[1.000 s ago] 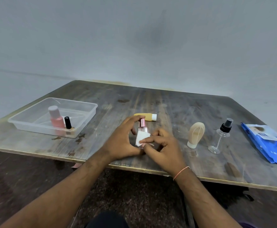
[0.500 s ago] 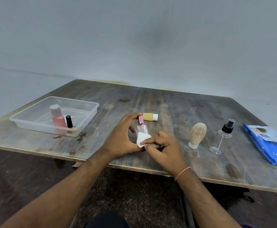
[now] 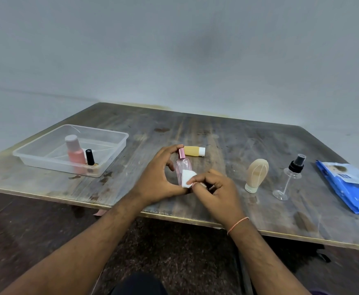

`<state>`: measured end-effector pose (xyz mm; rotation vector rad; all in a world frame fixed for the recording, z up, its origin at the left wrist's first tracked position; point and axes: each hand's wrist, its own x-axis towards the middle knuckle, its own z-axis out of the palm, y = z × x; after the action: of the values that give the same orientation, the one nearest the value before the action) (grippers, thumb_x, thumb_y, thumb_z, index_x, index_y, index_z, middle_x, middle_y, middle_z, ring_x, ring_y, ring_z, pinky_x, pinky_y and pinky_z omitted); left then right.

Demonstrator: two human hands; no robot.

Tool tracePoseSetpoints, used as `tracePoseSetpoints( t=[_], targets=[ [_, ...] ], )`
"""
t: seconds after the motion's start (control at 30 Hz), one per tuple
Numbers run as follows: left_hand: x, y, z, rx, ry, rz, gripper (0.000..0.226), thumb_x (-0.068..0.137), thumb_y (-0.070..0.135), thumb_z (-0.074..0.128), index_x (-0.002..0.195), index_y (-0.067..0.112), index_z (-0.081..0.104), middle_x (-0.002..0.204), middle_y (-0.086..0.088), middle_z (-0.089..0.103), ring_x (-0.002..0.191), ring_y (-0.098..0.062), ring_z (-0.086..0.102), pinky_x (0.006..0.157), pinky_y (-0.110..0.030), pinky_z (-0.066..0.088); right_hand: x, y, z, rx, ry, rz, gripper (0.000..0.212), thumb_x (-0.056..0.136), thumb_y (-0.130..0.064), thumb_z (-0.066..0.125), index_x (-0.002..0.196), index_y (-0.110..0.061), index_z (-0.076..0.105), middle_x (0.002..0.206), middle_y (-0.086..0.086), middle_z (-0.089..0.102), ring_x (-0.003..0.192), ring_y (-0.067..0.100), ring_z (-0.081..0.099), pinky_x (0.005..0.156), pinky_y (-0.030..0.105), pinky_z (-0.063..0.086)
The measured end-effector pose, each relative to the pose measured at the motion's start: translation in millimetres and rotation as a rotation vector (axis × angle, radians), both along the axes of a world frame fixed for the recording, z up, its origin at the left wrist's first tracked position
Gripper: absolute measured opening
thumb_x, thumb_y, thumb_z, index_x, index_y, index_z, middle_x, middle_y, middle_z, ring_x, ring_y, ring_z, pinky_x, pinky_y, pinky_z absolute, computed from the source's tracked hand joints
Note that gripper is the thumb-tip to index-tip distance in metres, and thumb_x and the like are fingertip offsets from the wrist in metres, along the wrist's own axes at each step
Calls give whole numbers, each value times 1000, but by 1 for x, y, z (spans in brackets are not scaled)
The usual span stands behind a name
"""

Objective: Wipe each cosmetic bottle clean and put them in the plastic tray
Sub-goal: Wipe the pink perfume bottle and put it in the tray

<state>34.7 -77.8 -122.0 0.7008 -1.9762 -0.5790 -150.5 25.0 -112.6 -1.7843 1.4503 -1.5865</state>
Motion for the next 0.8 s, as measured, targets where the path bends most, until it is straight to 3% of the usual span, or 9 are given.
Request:
tracePoseSetpoints(
  t=[0.07,0.2,0.33,0.47,0.57,0.7,0.8],
  targets=[
    [0,1,0,10,5,1,112,61,43,104,157,38,48,143,24,52,99,-16,64,84,-10,49,-1,-2,0,-3,-41,-59,23,92,-10,76,93,-31,86,91,-11,76,85,9,71,74,23,54],
    [0,2,1,9,-30,-12,114,61,38,107,158,37,47,142,26,50,101,-15,63,86,-11,51,-3,-3,2,16,-21,-62,23,99,-22,76,115,-37,83,94,-2,71,84,14,66,74,23,54],
    [0,1,0,-9,-24,-16,109,63,39,99,158,38,46,138,27,51,97,-16,62,83,-11,49,-1,1,2,34,42,60,27,92,-13,80,101,-38,86,85,1,63,75,11,60,69,19,46],
    [0,0,1,2,-6,14,112,62,36,104,158,36,47,143,22,51,98,-15,62,85,-10,48,0,1,2,31,-40,-19,19,83,-16,73,81,-30,86,82,-6,67,74,5,62,67,14,44],
    [0,2,2,-3,-29,3,114,61,42,106,158,37,47,142,20,53,99,-16,63,86,-13,49,-1,-2,1,18,-54,-79,23,91,-9,76,93,-30,87,88,-4,71,82,11,68,71,20,51],
    [-1,4,2,-33,-107,-59,113,62,46,104,158,35,47,140,21,54,100,-17,65,93,-24,54,-3,-2,2,23,8,-32,26,98,-17,76,113,-37,84,91,2,65,83,13,65,76,24,54],
    [-1,3,2,-34,-107,-76,111,62,44,99,159,32,47,142,20,54,102,-16,65,94,-24,53,0,-1,2,60,43,61,29,94,-12,78,102,-39,86,91,-6,62,82,10,63,73,22,51]
  ],
)
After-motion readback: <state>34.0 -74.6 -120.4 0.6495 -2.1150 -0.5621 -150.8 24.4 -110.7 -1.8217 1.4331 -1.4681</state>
